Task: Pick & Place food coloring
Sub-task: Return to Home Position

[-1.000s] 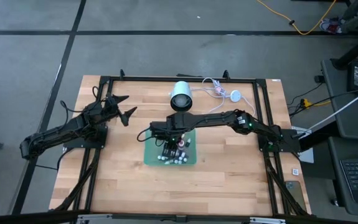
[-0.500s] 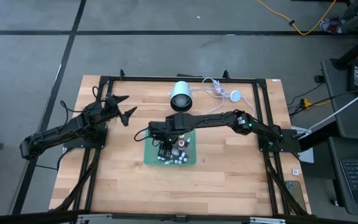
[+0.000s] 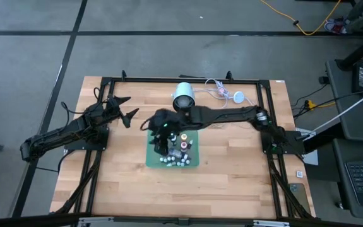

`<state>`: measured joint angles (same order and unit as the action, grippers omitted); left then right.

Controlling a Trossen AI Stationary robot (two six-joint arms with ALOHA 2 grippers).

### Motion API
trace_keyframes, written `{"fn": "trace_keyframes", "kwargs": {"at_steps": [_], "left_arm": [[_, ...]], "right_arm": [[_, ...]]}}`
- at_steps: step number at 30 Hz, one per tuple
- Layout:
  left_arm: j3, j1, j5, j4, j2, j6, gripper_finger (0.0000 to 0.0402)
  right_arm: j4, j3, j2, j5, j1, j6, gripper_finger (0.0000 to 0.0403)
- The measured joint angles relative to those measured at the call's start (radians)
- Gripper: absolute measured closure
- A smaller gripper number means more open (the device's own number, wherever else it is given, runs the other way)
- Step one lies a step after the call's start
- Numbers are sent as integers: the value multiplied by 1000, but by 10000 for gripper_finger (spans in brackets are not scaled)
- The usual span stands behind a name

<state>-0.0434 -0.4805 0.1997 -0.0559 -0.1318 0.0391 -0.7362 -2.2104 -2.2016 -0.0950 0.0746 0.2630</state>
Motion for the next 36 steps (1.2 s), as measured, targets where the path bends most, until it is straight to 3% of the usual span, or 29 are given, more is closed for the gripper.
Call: {"fn": "trace_keyframes", "kwargs": {"at_steps": [5,14,23,36], "left_arm": [[0,0,0,0,0,0,41],[0,0,0,0,0,0,41],[0,0,0,0,0,0,41],[0,0,0,0,0,0,41]], "right_arm": [[274,239,187,39,-31,-19,168],[329,565,524,319,-73,-304,79],[387,898,859,323,-107,-326,70],[612,1461,1287,323,-173,-314,70]]}}
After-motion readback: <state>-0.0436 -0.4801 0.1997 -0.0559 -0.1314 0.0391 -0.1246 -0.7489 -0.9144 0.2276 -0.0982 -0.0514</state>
